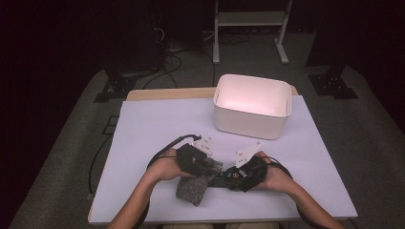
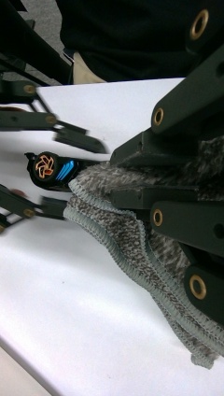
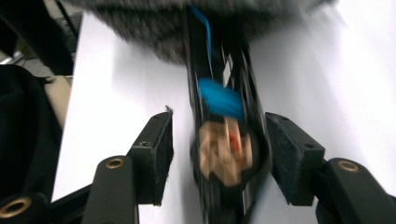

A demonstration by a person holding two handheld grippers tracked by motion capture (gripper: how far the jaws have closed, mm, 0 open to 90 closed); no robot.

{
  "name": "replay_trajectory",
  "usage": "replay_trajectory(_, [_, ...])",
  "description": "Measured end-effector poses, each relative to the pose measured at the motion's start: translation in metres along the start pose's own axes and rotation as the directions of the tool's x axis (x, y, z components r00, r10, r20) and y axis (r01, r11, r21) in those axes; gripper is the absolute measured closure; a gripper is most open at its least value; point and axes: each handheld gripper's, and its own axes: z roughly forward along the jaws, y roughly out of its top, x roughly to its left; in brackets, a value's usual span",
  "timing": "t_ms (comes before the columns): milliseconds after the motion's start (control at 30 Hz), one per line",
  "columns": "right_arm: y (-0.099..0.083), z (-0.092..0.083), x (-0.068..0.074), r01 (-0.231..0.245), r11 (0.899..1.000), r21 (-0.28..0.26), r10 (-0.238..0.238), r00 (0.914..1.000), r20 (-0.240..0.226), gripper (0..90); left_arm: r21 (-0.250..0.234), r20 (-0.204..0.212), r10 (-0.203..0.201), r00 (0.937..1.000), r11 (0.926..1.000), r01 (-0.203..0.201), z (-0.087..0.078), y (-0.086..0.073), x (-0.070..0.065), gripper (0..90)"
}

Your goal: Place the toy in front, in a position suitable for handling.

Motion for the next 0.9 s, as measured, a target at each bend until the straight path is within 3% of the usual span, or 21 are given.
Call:
replay_trajectory(133, [-0.023,-0.012,0.002,-0.047,0.998,-0.033,0.049,0.997,0.06,55.7,0.013,0.006,0.01,0.9999,0.9999,-0.01,0.001,0.005,0.0,80.4])
replay_trajectory(200, [-0.028,-0.014,0.003,-0.064,0.996,-0.057,0.066,0.9975,0.027,67.5,0.017,0.017,0.017,0.9997,0.9997,-0.018,0.003,0.009,-0.001,80.6])
replay_trajectory(300, [-0.027,-0.014,0.007,-0.04,0.998,-0.051,0.043,0.9978,0.05,68.4,0.032,0.041,0.044,0.9982,0.9985,-0.045,0.012,0.021,-0.004,82.1])
replay_trajectory(533, [-0.027,-0.013,0.01,-0.04,0.997,-0.059,0.043,0.9973,0.06,68.5,0.069,0.078,0.103,0.9917,0.9918,-0.108,0.038,0.05,-0.008,82.7])
replay_trajectory(667, [-0.028,-0.013,0.01,-0.049,0.996,-0.071,0.053,0.997,0.056,68.4,0.068,0.099,0.114,0.9886,0.9903,-0.121,0.049,0.062,-0.01,83.2])
replay_trajectory(800, [-0.03,-0.013,0.009,-0.056,0.995,-0.08,0.06,0.9969,0.051,68.5,0.076,0.101,0.117,0.988,0.9892,-0.125,0.051,0.063,-0.01,83.2])
replay_trajectory(900, [-0.028,-0.013,0.01,-0.054,0.996,-0.072,0.058,0.9965,0.06,68.5,0.085,0.077,0.117,0.9902,0.9888,-0.123,0.045,0.059,-0.011,83.0])
